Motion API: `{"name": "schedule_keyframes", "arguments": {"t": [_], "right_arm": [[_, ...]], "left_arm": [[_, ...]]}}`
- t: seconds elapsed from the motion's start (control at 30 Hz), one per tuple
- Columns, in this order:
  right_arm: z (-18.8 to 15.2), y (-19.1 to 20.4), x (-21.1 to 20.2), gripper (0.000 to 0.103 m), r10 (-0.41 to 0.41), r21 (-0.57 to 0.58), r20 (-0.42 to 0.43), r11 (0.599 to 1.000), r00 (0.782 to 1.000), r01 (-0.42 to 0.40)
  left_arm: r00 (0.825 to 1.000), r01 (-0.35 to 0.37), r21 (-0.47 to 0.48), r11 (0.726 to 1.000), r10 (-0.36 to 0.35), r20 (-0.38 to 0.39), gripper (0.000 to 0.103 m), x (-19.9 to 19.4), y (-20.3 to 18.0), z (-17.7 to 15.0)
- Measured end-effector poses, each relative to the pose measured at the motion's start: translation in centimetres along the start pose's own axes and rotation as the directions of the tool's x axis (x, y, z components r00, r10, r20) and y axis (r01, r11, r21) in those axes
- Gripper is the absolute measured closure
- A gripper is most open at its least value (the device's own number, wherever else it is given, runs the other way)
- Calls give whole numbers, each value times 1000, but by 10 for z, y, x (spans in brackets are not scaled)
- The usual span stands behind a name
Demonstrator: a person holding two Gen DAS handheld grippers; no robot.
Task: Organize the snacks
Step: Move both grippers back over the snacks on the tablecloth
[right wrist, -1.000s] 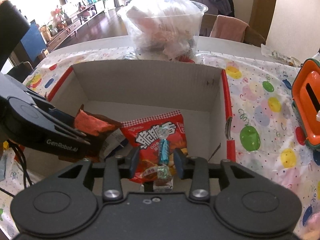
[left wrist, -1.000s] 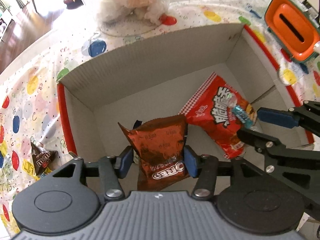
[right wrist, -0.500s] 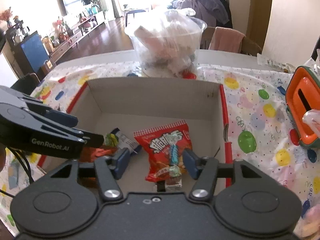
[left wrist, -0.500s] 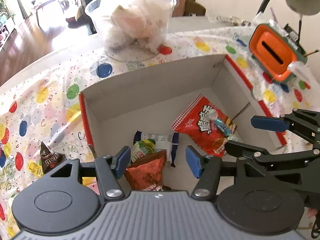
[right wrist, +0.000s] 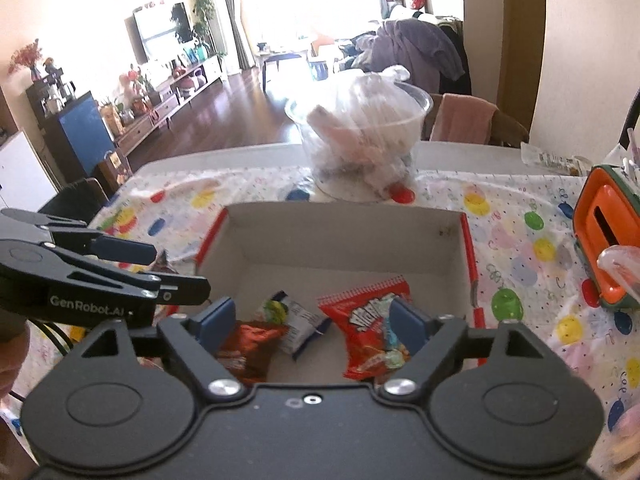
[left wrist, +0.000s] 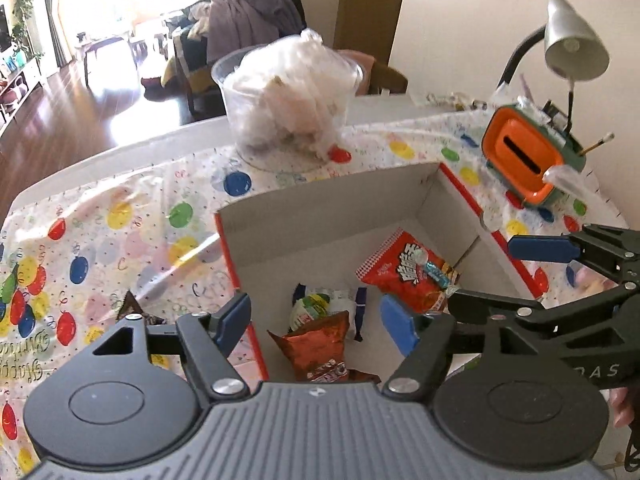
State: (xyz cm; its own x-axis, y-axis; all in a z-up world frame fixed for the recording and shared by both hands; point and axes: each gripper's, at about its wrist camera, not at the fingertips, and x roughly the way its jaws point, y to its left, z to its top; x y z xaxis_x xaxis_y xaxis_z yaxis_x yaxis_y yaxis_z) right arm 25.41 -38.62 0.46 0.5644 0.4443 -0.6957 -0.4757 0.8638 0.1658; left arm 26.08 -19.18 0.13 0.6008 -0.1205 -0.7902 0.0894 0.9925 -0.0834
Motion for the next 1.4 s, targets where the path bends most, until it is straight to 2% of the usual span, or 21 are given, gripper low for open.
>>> {"name": "schedule_keyframes", "arguments": {"t": [0.33, 0.63, 1.07, 1.4], "right_arm": [[-3, 44, -16, 2, 15, 2, 50, 1000, 999, -15], [-9, 94, -10, 0, 59, -15, 67, 998, 996, -58], [-23, 171, 32, 0, 79, -78, 6, 994, 997, -79], [-38, 226, 67, 0, 88, -146, -45, 985, 995, -93]], "left_arm": [[997, 4, -22, 1000, -2, 79, 22, -40, 37, -25], [993, 3, -74, 997, 6, 121, 20, -73, 86, -57], [997, -29, -68, 997, 34, 71, 20, -84, 177, -95], [1000, -14, -10, 1000, 14, 3, 20, -64, 241, -119]]}}
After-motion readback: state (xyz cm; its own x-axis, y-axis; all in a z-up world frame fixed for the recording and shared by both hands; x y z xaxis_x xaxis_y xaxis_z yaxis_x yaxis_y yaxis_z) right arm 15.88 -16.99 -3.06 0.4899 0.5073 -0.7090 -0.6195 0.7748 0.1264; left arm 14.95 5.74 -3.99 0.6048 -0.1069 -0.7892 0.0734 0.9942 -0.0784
